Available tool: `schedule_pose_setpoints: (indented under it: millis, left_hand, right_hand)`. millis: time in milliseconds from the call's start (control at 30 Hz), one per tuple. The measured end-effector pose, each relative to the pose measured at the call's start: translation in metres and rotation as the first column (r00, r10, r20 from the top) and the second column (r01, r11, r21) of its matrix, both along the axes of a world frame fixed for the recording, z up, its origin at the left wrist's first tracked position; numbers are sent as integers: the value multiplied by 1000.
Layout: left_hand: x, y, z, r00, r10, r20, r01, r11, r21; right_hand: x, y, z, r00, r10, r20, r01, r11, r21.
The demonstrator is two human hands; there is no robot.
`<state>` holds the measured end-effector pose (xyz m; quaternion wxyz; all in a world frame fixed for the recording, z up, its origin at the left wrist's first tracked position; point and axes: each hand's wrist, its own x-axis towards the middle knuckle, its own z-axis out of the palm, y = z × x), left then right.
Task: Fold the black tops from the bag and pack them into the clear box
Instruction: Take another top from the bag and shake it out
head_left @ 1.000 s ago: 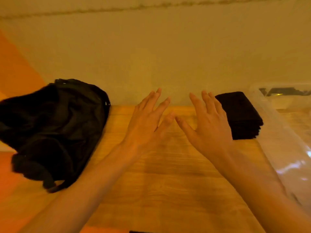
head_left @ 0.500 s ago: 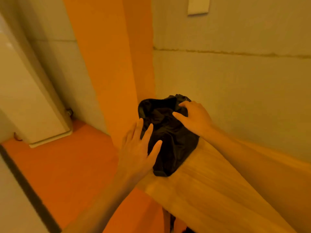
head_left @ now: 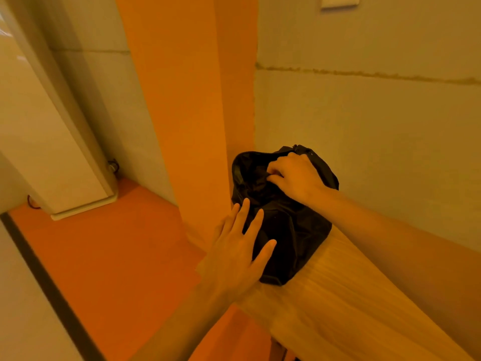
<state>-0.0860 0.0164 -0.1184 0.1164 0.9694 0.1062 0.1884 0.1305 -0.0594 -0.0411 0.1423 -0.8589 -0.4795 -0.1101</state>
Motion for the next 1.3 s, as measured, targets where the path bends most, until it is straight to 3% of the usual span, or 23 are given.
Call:
schedule_pose_setpoints:
  millis: [167, 333, 467, 600, 800, 867, 967, 1067, 1133, 1167, 1233, 1300]
  left_hand:
    - [4, 6, 2, 1000, -19, 21, 19, 1000, -7]
    - [16, 10, 10, 991, -25, 130, 35, 996, -76]
    - [35, 3, 58, 940, 9, 341, 92, 956, -279]
    - [68, -21, 124, 910, -60, 411, 226, 901, -369]
    - [76, -78, 200, 796, -158, 585, 462, 782, -418]
    - [74, -102, 221, 742, -231, 629, 548, 750, -371]
    - [72, -141, 241, 664, -328, 672, 634, 724, -273]
    - [69, -174, 235, 673, -424, 607, 624, 766, -156]
    - [65, -187, 222, 712, -423, 561, 605, 775, -183]
    - [60, -193, 215, 740, -398, 542, 602, 751, -271]
    - [52, -204, 209, 831, -317, 458, 552, 574, -605]
    - [49, -212, 204, 897, -315, 310, 392, 241, -888]
  right_hand:
    - [-5, -11, 26, 961, 22, -277, 59, 958, 280]
    - [-33, -40, 83, 821, 261, -508, 181, 725, 665]
    - [-54, -76, 129, 790, 468, -395, 116, 519, 847]
    - [-72, -115, 173, 810, 507, -295, 82, 399, 913]
    - [-72, -225, 230, 923, 312, -224, 151, 240, 959]
    - [-74, -266, 244, 949, 214, -233, 192, 197, 961]
    - [-81, -319, 258, 952, 81, -295, 268, 247, 931]
    - [-89, -361, 258, 915, -72, -397, 392, 396, 830]
    - [-94, -381, 247, 863, -134, -487, 488, 475, 733]
    - [-97, -391, 239, 832, -154, -532, 530, 502, 684]
    - [-102, -406, 217, 777, -188, -600, 594, 531, 604]
    - [-106, -417, 194, 732, -175, -658, 634, 528, 566]
